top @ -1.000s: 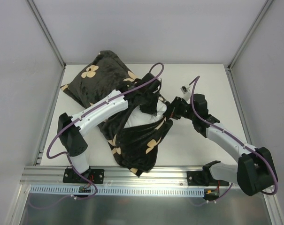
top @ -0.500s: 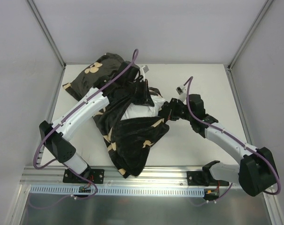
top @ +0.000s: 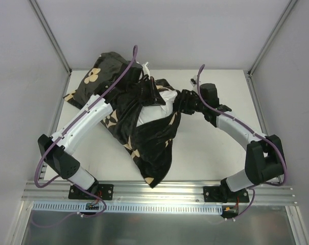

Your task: Remove the pillowcase from the pillow

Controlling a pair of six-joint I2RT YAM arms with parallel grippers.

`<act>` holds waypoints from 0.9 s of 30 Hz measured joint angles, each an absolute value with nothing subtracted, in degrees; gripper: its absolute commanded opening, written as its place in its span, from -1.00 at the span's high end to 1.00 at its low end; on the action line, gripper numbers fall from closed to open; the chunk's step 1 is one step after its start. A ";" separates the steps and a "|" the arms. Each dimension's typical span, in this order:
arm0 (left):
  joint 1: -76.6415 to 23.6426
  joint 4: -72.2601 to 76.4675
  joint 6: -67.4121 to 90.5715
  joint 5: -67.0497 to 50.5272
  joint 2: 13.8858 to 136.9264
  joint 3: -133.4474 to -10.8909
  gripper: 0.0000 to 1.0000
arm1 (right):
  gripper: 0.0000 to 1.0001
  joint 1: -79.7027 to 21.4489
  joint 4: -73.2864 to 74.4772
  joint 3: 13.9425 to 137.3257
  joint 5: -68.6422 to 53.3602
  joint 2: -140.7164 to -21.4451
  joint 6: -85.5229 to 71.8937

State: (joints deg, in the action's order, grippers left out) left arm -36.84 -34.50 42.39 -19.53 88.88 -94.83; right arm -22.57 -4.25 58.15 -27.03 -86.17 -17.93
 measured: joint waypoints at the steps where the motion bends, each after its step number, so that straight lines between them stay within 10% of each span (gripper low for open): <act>1: -36.75 -34.22 42.63 -19.46 88.88 -94.91 1.00 | -0.50 -22.55 -3.07 58.48 -26.57 -85.69 -17.39; 7: -36.25 -34.06 43.20 -19.62 92.79 -99.53 1.00 | -0.86 -22.98 3.70 53.60 -21.50 -74.76 -16.53; 20: -34.96 -30.57 44.71 -20.60 103.18 -106.45 1.00 | -0.99 -35.00 10.13 45.60 -17.17 -50.81 -19.11; 25: -34.76 -30.28 45.23 -20.62 103.72 -107.66 1.00 | -0.84 -41.39 8.56 45.50 -14.87 -58.92 -20.60; 27: -34.74 -30.28 45.34 -20.62 103.72 -107.66 1.00 | -0.44 -41.80 7.53 45.21 -14.17 -61.76 -21.30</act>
